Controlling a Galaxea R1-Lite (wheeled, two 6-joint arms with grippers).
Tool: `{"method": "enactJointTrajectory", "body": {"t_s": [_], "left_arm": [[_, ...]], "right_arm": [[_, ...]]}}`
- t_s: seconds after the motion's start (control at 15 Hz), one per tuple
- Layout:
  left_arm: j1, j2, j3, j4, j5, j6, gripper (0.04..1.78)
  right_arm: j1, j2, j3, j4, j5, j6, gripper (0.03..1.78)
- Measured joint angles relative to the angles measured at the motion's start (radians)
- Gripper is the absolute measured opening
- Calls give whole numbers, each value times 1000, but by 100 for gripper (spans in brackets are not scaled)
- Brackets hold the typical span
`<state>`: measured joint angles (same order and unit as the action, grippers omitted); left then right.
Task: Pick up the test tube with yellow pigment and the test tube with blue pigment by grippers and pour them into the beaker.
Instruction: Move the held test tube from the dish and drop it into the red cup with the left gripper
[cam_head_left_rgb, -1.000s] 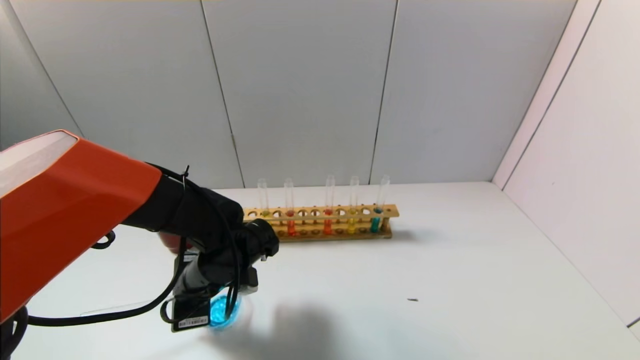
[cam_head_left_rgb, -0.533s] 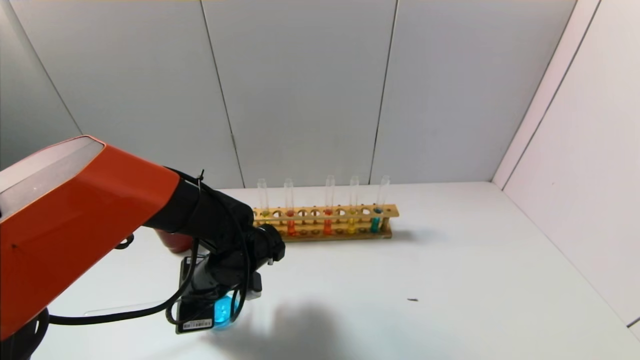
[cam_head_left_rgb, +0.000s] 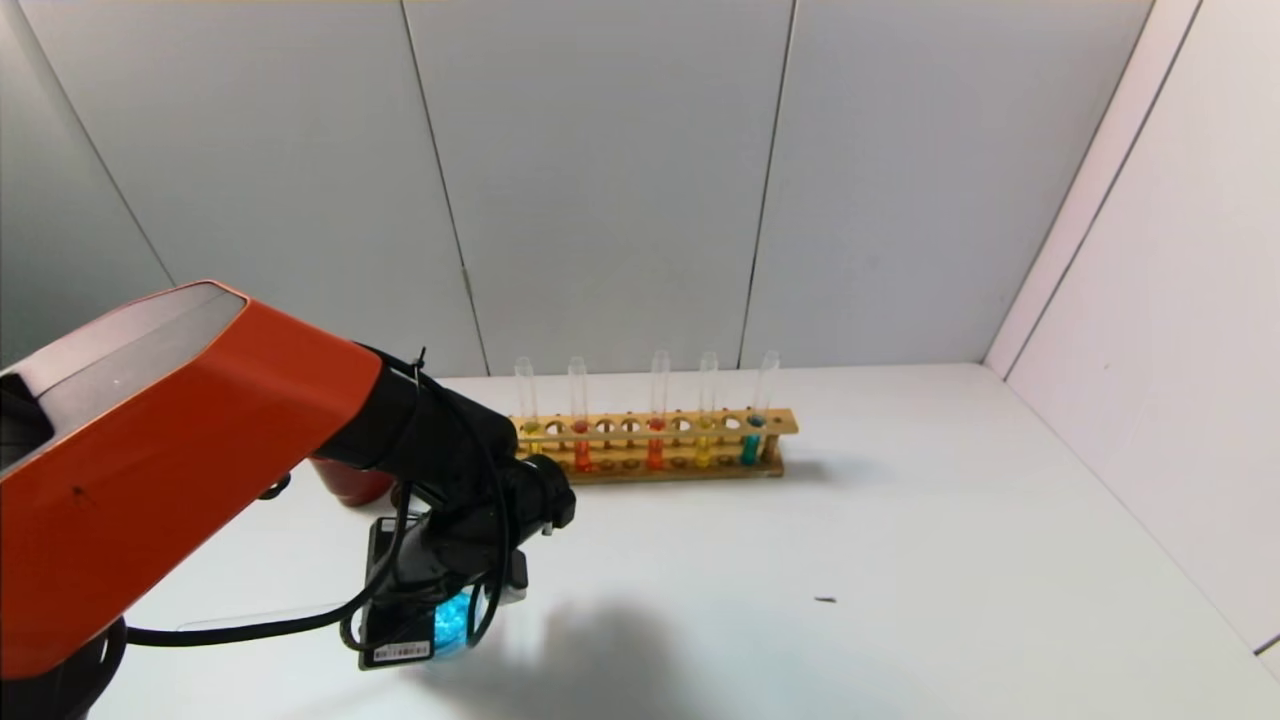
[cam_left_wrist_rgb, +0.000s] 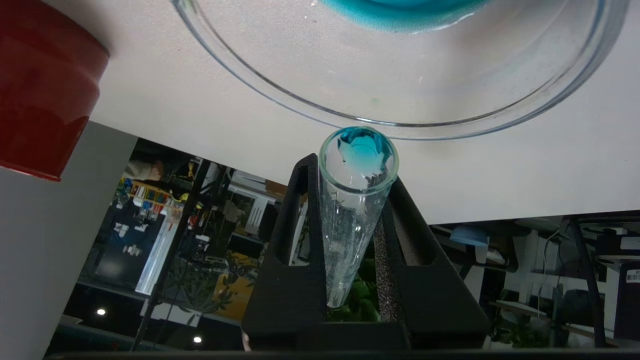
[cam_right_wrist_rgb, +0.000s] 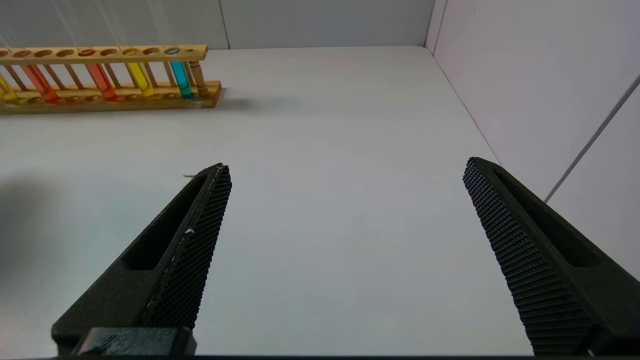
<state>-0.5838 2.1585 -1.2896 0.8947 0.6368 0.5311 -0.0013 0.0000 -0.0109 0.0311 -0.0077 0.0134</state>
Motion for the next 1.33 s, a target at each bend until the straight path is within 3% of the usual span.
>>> {"method": "enactJointTrajectory", "body": {"t_s": [0.33, 0.73, 1.33], "left_arm": [[-2, -95, -7, -2, -55, -23, 32], [11, -276, -6, -29, -173, -166, 32], [210, -531, 0, -221, -272, -254, 32]], "right_arm": [[0, 0, 0, 0, 0, 0, 170], [0, 0, 0, 0, 0, 0, 170], [0, 0, 0, 0, 0, 0, 170]]}}
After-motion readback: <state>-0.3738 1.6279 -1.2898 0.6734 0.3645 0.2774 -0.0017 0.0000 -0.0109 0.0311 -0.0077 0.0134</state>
